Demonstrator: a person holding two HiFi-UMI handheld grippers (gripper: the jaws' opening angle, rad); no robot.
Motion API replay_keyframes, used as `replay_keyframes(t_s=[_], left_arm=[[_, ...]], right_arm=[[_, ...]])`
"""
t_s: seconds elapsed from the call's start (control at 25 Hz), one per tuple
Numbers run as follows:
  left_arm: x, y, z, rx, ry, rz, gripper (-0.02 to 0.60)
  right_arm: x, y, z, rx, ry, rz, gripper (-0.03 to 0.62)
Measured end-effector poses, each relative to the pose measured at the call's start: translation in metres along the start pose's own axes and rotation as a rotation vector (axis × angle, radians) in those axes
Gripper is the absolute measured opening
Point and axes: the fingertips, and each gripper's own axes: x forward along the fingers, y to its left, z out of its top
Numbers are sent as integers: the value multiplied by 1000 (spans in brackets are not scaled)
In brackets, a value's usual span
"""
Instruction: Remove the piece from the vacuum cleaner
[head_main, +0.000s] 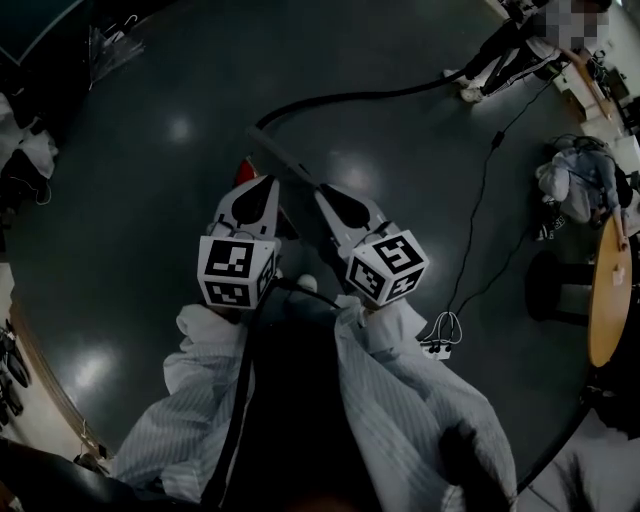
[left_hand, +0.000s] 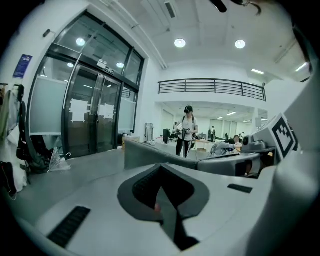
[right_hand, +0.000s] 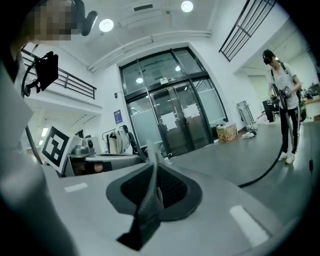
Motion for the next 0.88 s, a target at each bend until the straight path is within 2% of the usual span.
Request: replay_keyframes(t_s=[0.36, 0.88], left_arm=[[-5, 2, 0, 15, 2, -10, 5], [8, 1, -16, 17, 22, -38, 4]], right_arm=[[3, 8, 7, -18, -22, -15, 32], [5, -6, -14, -11, -2, -41, 31]])
